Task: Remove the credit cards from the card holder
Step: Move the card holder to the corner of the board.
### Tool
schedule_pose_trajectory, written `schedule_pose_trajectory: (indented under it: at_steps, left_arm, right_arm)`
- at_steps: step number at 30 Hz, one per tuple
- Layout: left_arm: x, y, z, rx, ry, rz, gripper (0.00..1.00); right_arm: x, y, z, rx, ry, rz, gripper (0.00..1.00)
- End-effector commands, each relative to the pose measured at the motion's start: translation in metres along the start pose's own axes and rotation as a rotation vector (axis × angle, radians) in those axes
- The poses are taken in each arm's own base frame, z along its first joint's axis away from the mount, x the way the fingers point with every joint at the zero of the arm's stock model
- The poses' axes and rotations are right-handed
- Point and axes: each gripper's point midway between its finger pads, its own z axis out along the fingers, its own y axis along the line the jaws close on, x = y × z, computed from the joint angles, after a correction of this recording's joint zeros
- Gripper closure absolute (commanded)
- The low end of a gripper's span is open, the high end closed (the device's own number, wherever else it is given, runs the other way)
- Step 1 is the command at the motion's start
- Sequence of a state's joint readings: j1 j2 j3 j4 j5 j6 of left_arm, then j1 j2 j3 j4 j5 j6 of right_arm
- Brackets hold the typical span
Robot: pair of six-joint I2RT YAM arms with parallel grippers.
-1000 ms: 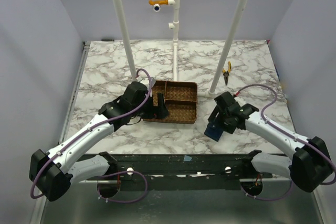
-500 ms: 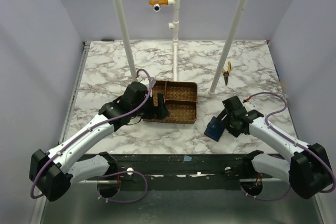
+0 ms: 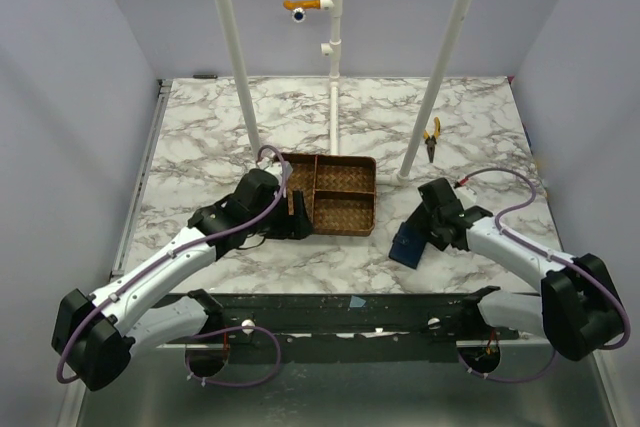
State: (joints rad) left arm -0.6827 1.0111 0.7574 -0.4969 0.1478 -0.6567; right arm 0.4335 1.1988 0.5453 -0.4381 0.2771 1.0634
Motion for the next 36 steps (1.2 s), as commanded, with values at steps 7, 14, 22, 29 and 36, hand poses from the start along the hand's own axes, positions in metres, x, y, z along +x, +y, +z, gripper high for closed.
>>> schedule_pose_trajectory:
  at_steps: [7, 14, 22, 29, 36]
  left_arm:
    - [0.026, -0.002, 0.007, 0.052, 0.042, -0.048, 0.37]
    - [0.046, -0.005, 0.017, 0.065, 0.088, -0.049, 0.4]
    - [0.056, -0.013, 0.024, 0.074, 0.112, -0.032, 0.42]
    - [0.07, -0.017, 0.034, 0.075, 0.145, -0.019, 0.5]
    - [0.083, -0.025, 0.045, 0.063, 0.185, 0.019, 0.55]
  right_arm:
    - [0.062, -0.014, -0.015, -0.02, 0.142, -0.088, 0.37]
    - [0.095, -0.005, -0.028, -0.067, 0.208, -0.128, 0.38]
    - [0.132, 0.014, -0.032, -0.082, 0.244, -0.241, 0.39]
    - [0.153, 0.038, -0.042, -0.159, 0.294, -0.266, 0.47]
    - [0.154, 0.037, -0.046, -0.192, 0.304, -0.212, 0.5]
